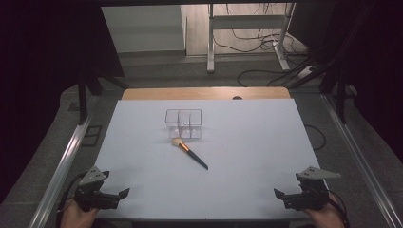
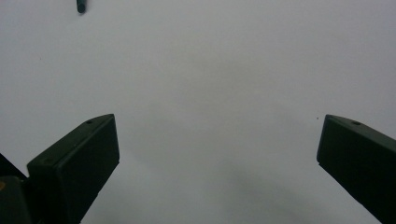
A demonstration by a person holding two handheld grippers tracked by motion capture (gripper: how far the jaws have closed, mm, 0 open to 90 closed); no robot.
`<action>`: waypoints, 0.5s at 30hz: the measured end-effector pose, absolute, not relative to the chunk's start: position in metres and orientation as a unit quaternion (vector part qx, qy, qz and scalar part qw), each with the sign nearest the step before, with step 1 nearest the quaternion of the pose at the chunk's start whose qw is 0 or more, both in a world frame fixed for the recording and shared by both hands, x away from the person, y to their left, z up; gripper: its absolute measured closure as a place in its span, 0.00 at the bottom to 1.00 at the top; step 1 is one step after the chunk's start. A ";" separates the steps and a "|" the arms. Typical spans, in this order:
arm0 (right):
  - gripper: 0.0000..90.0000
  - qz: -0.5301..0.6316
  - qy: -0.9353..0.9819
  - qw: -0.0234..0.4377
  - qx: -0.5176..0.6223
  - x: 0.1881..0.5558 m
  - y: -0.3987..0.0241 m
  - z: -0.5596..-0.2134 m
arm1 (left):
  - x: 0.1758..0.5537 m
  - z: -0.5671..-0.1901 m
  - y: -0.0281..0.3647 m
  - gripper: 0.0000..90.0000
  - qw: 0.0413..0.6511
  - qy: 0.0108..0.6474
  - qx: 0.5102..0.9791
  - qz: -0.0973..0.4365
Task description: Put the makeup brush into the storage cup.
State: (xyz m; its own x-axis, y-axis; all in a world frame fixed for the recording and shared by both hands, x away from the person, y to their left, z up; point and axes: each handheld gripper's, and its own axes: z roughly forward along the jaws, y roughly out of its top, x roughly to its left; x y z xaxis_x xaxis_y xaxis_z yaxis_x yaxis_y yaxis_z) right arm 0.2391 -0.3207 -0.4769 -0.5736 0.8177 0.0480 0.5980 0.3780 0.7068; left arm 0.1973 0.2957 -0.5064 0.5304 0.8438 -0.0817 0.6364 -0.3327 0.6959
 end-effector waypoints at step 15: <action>0.00 0.347 0.820 0.157 0.427 0.240 -0.319 -0.478 | 0.199 -0.506 0.294 0.00 0.352 0.464 0.800 0.144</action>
